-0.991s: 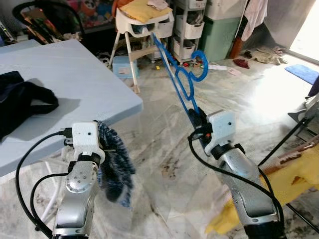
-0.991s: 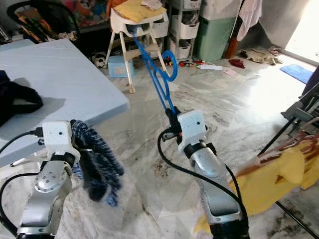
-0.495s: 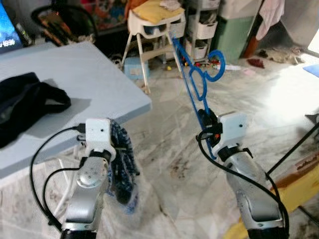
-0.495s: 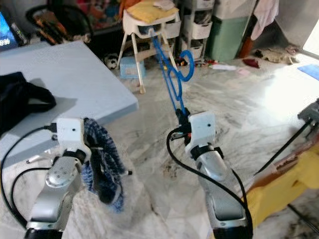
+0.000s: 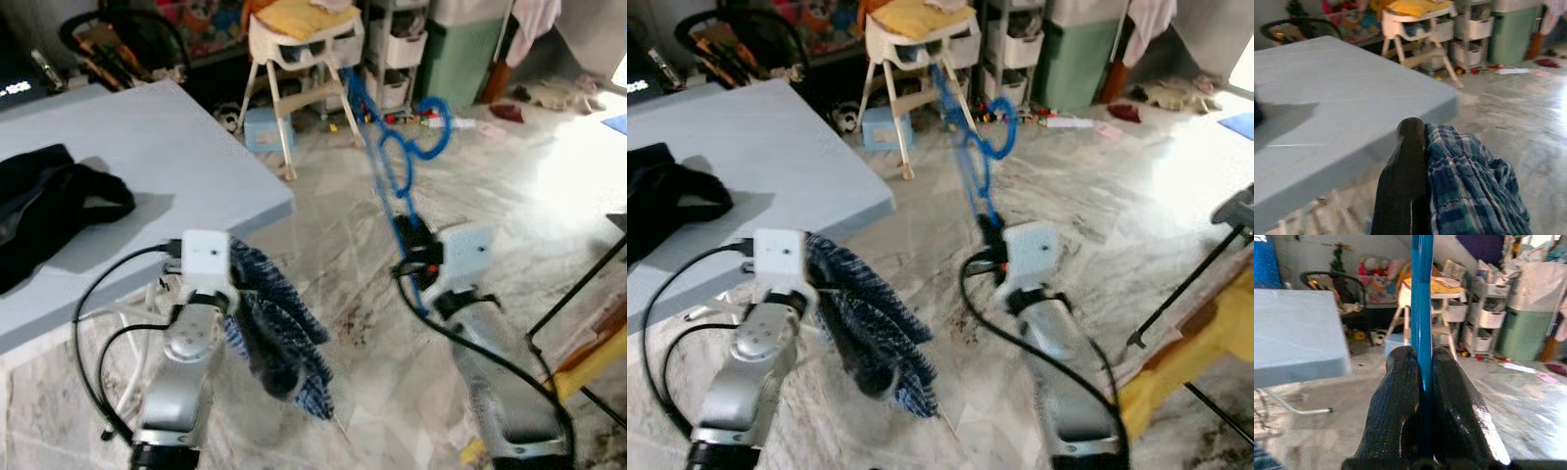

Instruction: Hang hanger

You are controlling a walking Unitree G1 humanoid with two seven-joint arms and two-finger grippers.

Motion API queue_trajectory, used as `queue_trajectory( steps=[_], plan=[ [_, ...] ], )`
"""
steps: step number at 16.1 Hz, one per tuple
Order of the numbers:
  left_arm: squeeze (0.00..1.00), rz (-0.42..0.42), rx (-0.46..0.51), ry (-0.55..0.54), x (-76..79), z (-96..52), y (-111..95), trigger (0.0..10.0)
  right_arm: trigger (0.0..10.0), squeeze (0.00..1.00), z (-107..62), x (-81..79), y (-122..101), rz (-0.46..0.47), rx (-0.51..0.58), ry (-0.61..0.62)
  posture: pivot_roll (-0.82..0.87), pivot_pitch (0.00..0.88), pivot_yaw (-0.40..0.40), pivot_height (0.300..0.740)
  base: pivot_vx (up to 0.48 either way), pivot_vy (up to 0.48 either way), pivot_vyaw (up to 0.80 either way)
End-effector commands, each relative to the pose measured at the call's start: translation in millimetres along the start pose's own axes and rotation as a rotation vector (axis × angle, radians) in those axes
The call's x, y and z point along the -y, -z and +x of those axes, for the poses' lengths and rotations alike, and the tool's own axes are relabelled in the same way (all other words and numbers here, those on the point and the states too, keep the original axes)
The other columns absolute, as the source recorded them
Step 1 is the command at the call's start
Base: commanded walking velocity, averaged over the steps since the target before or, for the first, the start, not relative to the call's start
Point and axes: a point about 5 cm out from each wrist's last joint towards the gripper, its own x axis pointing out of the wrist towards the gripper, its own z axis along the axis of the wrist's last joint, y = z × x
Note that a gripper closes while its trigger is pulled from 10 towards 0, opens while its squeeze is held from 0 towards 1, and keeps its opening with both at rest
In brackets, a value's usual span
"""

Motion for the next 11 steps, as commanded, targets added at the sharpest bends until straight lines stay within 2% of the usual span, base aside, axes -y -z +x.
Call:
queue_trajectory(
  steps=[1,8,11],
  plan=[
    [0.0,0.017,-0.004,-0.016,-4.5,0.1,-0.9,10.0,10.0,0.0,0.2,-4.7,-5.3,0.013,0.02,-0.01,-0.1,0.074,0.04,0.74,0.0,0.0,0.0],
    [0.0,0.029,-0.007,-0.014,-2.8,1.1,-0.5,10.0,10.0,0.0,0.0,-5.1,-5.0,0.009,0.012,-0.011,-0.11,0.072,0.043,0.74,0.0,0.0,0.0],
    [0.0,0.031,-0.012,-0.011,-2.4,1.6,0.5,10.0,10.0,0.0,0.0,-4.5,-4.6,0.006,0.01,-0.009,-0.11,0.07,0.043,0.74,-0.288,0.0,0.0]
  ],
)
